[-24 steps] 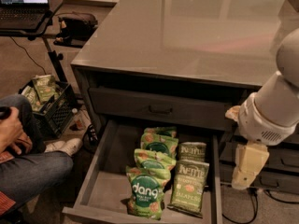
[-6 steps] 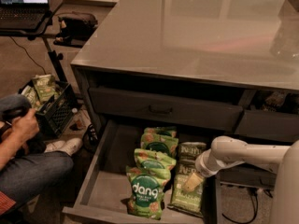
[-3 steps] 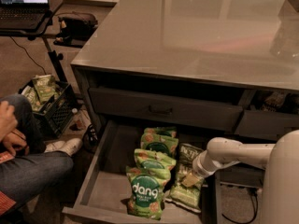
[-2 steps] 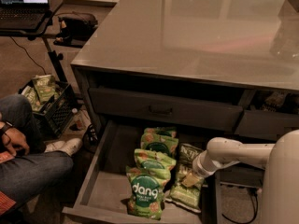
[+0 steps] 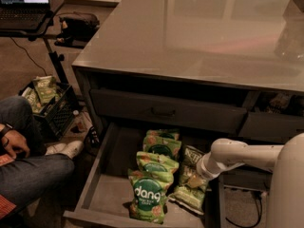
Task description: Pick green jalapeno chip bag from middle drawer and place on counter
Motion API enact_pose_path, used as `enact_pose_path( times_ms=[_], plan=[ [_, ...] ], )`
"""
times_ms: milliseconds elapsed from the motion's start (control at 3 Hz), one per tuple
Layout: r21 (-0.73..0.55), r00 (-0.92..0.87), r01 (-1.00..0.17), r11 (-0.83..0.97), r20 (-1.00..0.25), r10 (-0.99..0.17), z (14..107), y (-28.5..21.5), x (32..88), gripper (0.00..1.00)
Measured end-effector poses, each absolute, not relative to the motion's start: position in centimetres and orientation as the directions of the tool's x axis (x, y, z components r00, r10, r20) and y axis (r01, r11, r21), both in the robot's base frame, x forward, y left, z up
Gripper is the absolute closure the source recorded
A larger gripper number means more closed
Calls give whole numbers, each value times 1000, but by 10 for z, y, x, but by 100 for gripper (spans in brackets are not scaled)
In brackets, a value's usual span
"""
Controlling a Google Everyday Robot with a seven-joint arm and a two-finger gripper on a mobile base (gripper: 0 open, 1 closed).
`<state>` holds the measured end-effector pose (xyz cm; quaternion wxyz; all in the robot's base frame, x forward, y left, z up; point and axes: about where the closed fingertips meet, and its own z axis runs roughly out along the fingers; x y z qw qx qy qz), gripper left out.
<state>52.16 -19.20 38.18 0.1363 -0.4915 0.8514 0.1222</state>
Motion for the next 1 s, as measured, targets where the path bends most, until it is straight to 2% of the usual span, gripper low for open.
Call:
enact_pose_path(
  times_ms=[1000],
  plan=[
    [44,-417,-896,442,-427,-803,448,-201,531,100]
  ],
)
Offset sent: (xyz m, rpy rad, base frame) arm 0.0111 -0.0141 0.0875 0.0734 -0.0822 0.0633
